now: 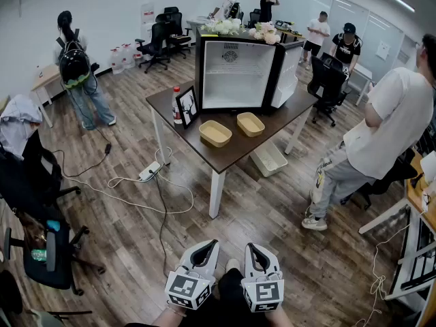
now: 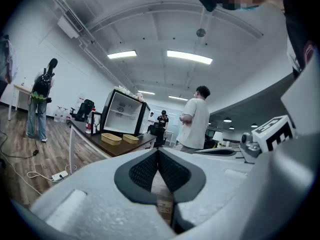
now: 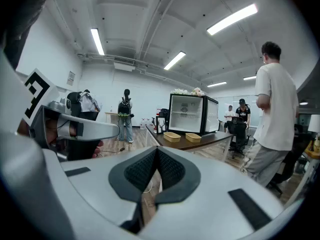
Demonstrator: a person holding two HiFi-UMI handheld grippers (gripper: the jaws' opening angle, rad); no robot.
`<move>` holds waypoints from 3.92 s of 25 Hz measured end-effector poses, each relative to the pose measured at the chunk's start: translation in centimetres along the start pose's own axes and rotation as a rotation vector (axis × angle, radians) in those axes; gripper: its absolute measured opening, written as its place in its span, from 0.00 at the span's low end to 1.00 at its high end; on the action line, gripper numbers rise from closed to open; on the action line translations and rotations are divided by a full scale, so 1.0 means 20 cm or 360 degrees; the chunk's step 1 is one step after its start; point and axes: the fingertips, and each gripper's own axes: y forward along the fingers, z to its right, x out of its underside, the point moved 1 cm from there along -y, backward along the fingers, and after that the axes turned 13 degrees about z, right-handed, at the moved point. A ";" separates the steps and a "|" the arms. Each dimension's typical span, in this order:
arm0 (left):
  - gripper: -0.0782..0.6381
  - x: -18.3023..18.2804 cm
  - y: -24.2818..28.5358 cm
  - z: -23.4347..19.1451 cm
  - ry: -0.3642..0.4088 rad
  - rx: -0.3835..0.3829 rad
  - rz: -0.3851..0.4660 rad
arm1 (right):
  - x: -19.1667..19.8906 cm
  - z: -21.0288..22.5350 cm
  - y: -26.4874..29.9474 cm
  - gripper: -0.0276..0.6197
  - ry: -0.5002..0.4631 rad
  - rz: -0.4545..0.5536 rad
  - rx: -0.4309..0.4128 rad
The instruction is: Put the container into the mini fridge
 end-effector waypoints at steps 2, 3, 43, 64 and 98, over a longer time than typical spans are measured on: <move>0.12 0.00 -0.01 0.00 0.0005 -0.0003 0.0001 | 0.01 0.00 -0.01 0.05 -0.0018 -0.0002 0.0001; 0.12 0.00 -0.02 0.00 0.0007 -0.0004 0.0003 | 0.01 0.00 -0.02 0.05 -0.0024 -0.0003 0.0003; 0.12 0.21 1.22 -0.13 0.0053 -0.0268 -0.0056 | 0.18 1.10 0.91 0.06 0.0016 -0.0101 -0.0153; 0.12 0.30 1.49 -0.25 0.0083 -0.0385 -0.0128 | 0.33 1.21 1.12 0.13 0.0060 -0.0231 -0.0415; 0.12 0.18 1.93 -1.58 0.0026 -0.0536 -0.0163 | 0.45 0.63 2.46 0.20 -0.0131 -0.0459 -0.0854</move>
